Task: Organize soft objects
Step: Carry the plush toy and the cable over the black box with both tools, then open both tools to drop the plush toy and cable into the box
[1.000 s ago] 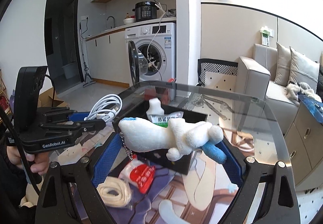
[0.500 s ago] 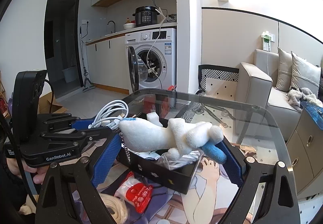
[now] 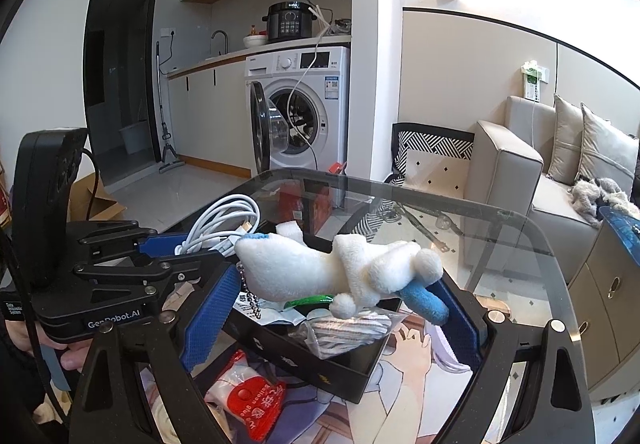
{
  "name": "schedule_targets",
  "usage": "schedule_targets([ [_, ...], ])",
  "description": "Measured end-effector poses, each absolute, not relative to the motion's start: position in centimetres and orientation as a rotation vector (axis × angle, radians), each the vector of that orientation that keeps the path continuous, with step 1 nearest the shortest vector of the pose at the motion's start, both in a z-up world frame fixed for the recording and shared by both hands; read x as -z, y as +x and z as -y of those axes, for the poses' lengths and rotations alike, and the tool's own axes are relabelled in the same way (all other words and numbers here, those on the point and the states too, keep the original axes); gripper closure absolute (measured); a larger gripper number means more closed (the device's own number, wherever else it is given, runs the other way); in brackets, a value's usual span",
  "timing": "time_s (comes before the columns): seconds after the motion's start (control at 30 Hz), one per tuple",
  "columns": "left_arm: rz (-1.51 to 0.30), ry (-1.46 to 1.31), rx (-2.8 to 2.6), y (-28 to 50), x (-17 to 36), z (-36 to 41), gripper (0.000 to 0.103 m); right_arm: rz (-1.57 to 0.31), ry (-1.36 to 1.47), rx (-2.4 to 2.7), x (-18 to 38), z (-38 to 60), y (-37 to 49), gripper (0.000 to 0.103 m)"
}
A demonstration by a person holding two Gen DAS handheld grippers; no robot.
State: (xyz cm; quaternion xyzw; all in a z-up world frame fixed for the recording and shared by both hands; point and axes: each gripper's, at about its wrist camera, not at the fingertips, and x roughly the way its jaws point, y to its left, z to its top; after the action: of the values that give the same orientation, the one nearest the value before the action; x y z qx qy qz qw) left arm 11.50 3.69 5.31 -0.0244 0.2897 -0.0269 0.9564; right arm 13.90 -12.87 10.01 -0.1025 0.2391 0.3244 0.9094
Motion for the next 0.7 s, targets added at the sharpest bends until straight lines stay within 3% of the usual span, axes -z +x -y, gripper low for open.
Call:
schedule_targets([
  [0.7,-0.610,-0.034,0.067,14.1,-3.7,-3.2,0.076,-0.542,-0.306,-0.650,-7.1,10.7,18.3,0.010],
])
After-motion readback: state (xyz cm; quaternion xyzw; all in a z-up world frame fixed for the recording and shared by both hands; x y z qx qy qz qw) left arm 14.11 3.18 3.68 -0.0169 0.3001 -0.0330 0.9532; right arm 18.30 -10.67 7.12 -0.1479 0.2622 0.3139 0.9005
